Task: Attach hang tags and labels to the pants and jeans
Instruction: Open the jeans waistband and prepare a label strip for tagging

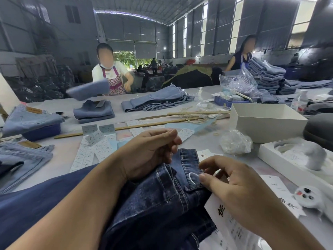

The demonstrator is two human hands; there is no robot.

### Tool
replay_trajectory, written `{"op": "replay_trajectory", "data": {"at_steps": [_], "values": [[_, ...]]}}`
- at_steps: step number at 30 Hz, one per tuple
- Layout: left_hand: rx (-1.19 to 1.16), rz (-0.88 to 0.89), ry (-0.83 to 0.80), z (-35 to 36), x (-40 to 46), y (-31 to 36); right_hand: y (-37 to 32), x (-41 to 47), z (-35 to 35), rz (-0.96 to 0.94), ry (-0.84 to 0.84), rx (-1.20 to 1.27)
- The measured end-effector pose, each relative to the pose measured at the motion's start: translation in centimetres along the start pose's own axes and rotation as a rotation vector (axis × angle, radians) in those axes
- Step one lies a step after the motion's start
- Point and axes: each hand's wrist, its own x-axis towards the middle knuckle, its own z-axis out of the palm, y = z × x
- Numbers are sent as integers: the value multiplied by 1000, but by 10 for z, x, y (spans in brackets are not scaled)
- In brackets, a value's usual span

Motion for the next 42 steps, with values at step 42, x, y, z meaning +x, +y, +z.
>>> {"op": "replay_trajectory", "data": {"at_steps": [42], "values": [[1365,112,328,-5,-37,26,-13,4,-9,-116,150,-271]]}}
